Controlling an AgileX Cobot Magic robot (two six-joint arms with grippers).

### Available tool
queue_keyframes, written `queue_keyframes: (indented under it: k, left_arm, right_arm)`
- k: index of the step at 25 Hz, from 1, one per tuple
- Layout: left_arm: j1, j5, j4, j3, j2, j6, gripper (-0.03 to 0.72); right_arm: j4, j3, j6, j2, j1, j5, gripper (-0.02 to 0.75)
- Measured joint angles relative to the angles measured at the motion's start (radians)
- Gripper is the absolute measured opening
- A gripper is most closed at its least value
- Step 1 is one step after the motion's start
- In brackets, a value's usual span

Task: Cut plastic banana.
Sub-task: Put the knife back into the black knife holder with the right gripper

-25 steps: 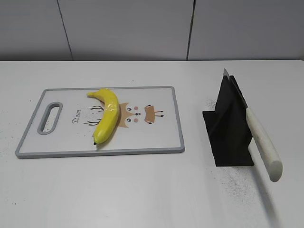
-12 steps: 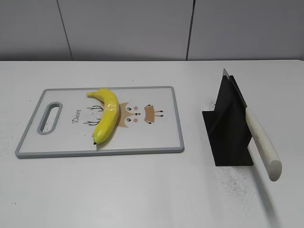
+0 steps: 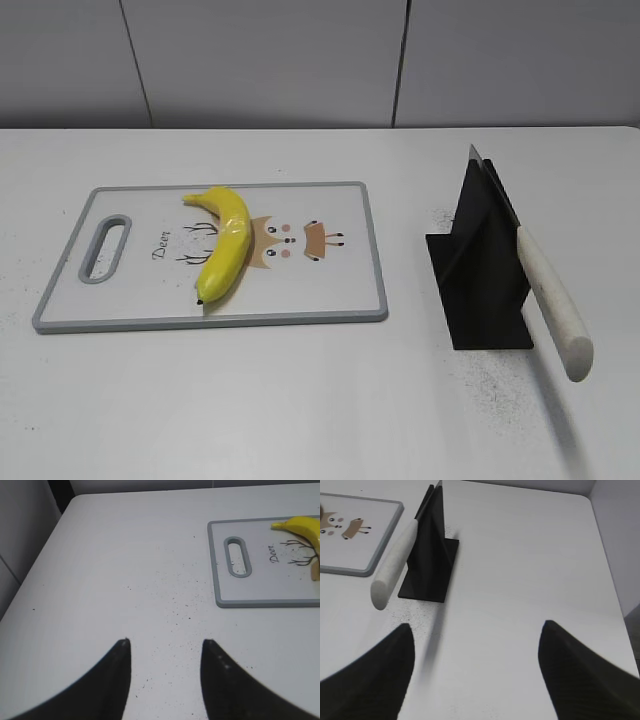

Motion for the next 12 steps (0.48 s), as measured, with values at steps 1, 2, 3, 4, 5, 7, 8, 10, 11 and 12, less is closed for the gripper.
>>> queue_keyframes:
  k: [1, 2, 3, 4, 5, 7, 8, 10, 11, 12]
  left_arm:
    - [0.0, 0.0, 0.0, 0.0, 0.0, 0.0, 0.426]
    - [0.0, 0.0, 0.0, 0.0, 0.0, 0.0, 0.426]
    - [0.0, 0.0, 0.0, 0.0, 0.0, 0.0, 0.426]
    - [0.0, 0.0, 0.0, 0.0, 0.0, 0.0, 0.426]
    - [0.0, 0.0, 0.0, 0.0, 0.0, 0.0, 0.426]
    - [0.0, 0.0, 0.0, 0.0, 0.0, 0.0, 0.426]
    - [0.0, 0.0, 0.0, 0.0, 0.0, 0.0, 0.426]
    - [0.0, 0.0, 0.0, 0.0, 0.0, 0.0, 0.426]
    - [0.0, 0.0, 0.0, 0.0, 0.0, 0.0, 0.426]
    - [0.0, 0.0, 0.0, 0.0, 0.0, 0.0, 0.426]
  right_arm:
    - [0.0, 0.0, 0.0, 0.0, -0.019, 0.0, 0.584]
    - [0.0, 0.0, 0.0, 0.0, -0.034, 0.0, 0.584]
    - [0.0, 0.0, 0.0, 0.0, -0.043, 0.0, 0.584]
    - [0.0, 0.0, 0.0, 0.0, -0.047, 0.0, 0.584]
    - [0.0, 0.0, 0.0, 0.0, -0.049, 0.0, 0.584]
    - [0.0, 0.0, 0.0, 0.0, -0.05, 0.0, 0.584]
    - [0.0, 0.0, 0.0, 0.0, -0.05, 0.0, 0.584]
    - [0.0, 0.0, 0.0, 0.0, -0.05, 0.0, 0.584]
    - [0.0, 0.0, 0.0, 0.0, -0.05, 0.0, 0.584]
    - [0.0, 0.0, 0.0, 0.0, -0.05, 0.0, 0.584]
